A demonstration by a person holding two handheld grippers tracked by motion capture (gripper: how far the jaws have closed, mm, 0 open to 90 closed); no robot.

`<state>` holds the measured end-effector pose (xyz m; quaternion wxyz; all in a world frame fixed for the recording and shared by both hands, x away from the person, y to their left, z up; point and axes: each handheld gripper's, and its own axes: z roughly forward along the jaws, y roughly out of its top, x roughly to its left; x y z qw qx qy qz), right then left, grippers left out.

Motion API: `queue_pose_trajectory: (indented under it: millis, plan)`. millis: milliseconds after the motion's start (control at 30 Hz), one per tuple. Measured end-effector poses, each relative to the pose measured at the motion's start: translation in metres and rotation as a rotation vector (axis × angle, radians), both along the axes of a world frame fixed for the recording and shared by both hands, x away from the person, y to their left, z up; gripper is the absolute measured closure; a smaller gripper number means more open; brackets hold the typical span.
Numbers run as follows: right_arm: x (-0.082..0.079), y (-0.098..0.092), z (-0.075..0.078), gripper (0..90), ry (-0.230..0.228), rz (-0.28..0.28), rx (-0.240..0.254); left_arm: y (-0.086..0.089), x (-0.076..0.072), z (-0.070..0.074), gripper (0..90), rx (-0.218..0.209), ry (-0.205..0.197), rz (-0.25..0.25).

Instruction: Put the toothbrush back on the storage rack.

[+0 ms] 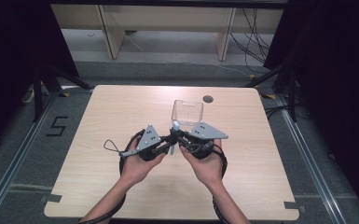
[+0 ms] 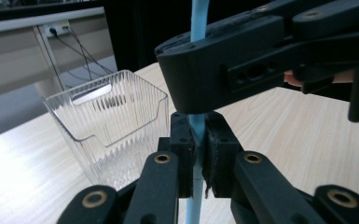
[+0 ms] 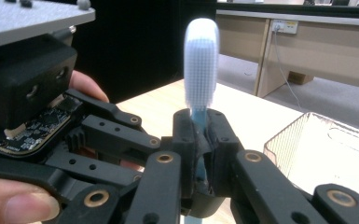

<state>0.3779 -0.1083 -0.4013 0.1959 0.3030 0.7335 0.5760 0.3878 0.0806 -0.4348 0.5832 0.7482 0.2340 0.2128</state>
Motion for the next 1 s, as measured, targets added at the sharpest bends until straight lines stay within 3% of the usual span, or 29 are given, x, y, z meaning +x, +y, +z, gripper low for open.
queue_pose_trajectory:
  millis: [100, 200, 300, 400, 533, 700, 767, 1000]
  plan:
    - [0.002, 0.000, 0.001, 84.5, -0.022, 0.001, -0.004, 0.001, 0.000, -0.001, 75.4, 0.004, -0.014, 0.001]
    - [0.006, -0.005, 0.001, 84.5, -0.043, -0.044, -0.014, 0.008, -0.002, -0.005, 64.6, 0.057, -0.051, 0.017]
    - [0.009, -0.007, 0.001, 84.6, -0.038, -0.035, -0.014, 0.012, -0.004, -0.008, 56.6, 0.081, -0.053, 0.022]
    - [0.013, -0.014, 0.000, 84.5, -0.026, -0.061, -0.026, 0.025, -0.006, -0.015, 50.7, 0.120, -0.059, 0.048]
    - [0.017, -0.021, 0.000, 84.5, -0.021, -0.077, -0.025, 0.038, -0.004, -0.022, 50.2, 0.138, -0.045, 0.076]
    - [0.018, -0.031, 0.001, 84.5, -0.017, -0.099, -0.028, 0.051, -0.002, -0.025, 47.6, 0.123, -0.034, 0.113]
    - [0.019, -0.039, 0.002, 84.5, -0.028, -0.117, -0.029, 0.060, -0.001, -0.026, 46.8, 0.089, -0.025, 0.117]
    - [0.016, -0.055, 0.008, 84.5, -0.022, -0.157, -0.014, 0.086, -0.003, -0.025, 46.5, 0.091, -0.036, 0.173]
